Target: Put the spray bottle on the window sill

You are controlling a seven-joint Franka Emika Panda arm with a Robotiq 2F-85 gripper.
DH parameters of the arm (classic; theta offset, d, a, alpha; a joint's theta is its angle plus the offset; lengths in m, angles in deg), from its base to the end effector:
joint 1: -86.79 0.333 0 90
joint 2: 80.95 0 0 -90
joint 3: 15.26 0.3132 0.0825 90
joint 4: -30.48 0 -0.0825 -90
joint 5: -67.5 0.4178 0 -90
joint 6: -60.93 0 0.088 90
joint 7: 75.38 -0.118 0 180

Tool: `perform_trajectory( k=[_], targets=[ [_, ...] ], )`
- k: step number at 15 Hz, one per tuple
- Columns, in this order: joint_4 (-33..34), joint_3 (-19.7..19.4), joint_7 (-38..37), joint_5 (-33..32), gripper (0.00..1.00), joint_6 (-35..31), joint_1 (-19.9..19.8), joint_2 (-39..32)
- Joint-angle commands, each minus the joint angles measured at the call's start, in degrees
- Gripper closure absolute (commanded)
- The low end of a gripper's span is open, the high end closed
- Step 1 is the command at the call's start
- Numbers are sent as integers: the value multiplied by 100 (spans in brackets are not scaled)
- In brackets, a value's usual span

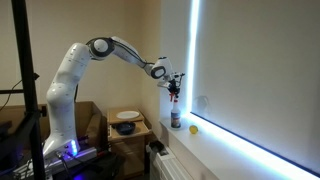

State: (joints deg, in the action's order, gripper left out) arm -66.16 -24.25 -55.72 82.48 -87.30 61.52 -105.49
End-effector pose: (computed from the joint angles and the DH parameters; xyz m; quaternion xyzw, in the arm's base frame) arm 0.6145 -0.4067 0.3760 0.9489 -0.1993 0.2395 0.0509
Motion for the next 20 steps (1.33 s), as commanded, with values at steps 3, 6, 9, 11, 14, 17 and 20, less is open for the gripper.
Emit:
perform_trajectory(
  k=[3,6,9,11,14,17,20],
  targets=[
    [-278,131,157,54,94,-293,-99,136],
    [-345,105,22,67,50,-355,-80,178],
    [-475,27,-57,-27,37,-360,-68,348],
    [-528,-2,-41,-34,23,-295,-85,474],
    [-680,-104,-164,-20,2,-205,-70,847],
    [-894,-32,-33,401,0,-114,-132,1457],
    [-572,-198,-88,453,0,-115,27,1280]
  ],
)
